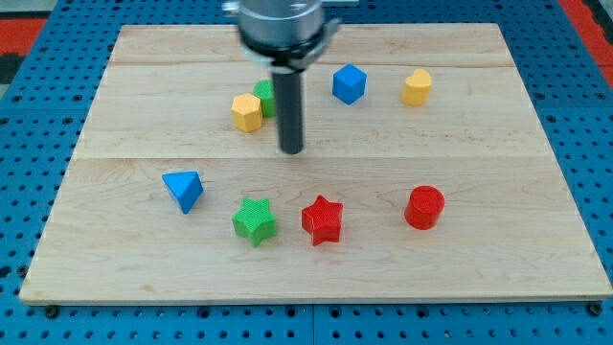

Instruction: Move the yellow hexagon diagonal bottom left to the green circle

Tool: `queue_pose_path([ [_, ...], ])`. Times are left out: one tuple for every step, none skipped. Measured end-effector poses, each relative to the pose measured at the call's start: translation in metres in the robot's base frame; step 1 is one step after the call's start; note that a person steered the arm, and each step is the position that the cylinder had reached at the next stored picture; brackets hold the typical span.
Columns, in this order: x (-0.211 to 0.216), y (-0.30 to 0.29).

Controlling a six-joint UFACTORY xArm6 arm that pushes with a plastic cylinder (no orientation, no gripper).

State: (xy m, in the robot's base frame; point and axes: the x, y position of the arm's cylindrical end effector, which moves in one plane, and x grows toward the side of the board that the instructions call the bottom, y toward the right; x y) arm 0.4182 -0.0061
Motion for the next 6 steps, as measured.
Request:
queue_pose_path([
  [-0.039,-0.025],
  [-0.03,-0.062],
  [-0.03,-0.101],
  [0.022,-0.102],
  [-0.012,-0.189],
  [-0.093,-0.187],
])
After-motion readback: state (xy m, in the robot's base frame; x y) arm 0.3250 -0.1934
